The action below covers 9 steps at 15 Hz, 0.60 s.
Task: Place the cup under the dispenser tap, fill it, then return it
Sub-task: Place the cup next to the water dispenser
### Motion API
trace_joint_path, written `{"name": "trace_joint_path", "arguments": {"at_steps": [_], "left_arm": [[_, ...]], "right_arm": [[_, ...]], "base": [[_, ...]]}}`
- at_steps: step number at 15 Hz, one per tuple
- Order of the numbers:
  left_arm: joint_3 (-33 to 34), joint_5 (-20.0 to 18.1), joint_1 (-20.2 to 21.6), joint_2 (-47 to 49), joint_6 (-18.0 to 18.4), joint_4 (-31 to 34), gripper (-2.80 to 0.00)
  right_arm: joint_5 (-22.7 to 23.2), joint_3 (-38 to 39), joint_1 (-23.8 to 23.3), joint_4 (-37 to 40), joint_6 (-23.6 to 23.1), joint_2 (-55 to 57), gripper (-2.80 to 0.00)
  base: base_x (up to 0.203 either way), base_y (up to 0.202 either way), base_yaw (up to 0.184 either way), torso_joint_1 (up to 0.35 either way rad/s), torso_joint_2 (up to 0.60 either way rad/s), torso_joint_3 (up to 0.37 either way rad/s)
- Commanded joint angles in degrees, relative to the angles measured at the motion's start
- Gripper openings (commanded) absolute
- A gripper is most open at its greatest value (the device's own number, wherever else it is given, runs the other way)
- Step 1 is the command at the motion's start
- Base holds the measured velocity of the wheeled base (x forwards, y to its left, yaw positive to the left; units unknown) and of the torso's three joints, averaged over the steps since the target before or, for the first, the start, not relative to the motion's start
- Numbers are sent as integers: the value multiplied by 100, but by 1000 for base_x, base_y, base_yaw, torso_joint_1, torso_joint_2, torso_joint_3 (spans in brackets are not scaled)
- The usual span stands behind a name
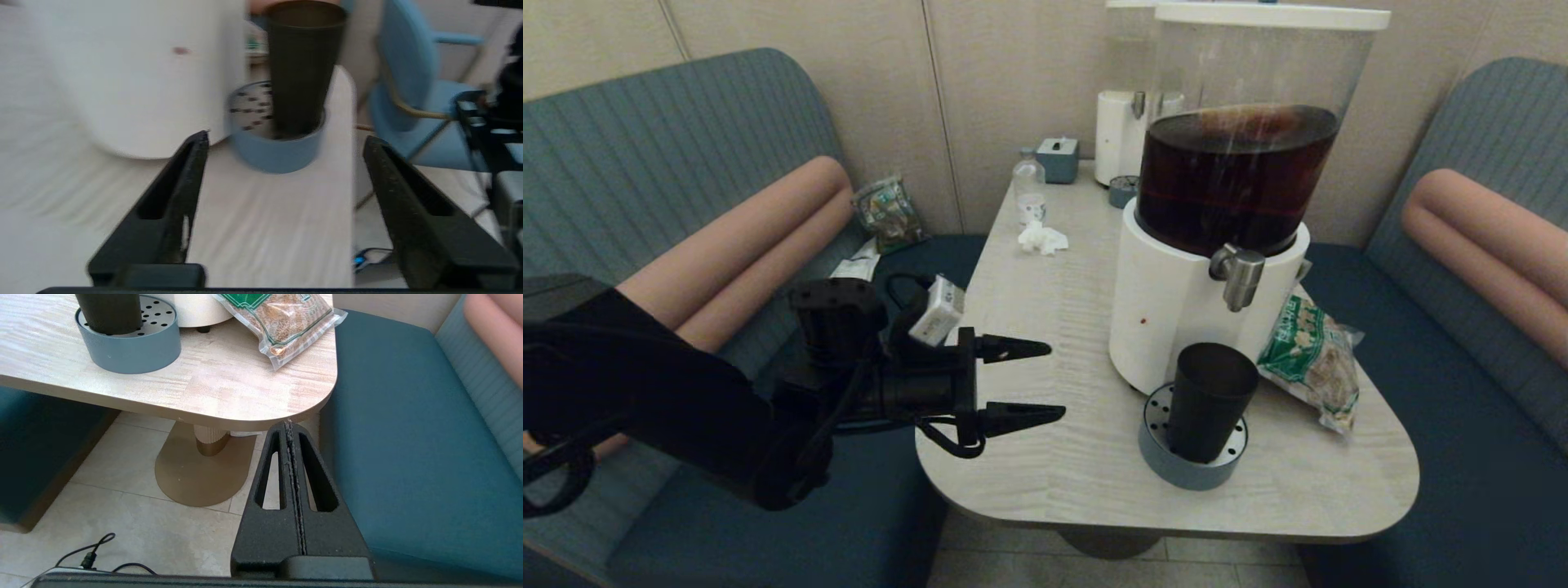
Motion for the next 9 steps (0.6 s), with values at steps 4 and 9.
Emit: {"name": "trace_joint_path", "arguments": {"at_steps": [4, 9], "left_arm": [[-491, 191, -571, 605, -148, -48, 0], [-750, 505, -971, 911, -339, -108, 0]], "right_arm": [[4, 9, 1, 2, -7, 7, -280], [4, 9, 1, 2, -7, 7, -280]], "base": [[0, 0, 0, 0, 0, 0], [0, 0, 0, 0, 0, 0]]}}
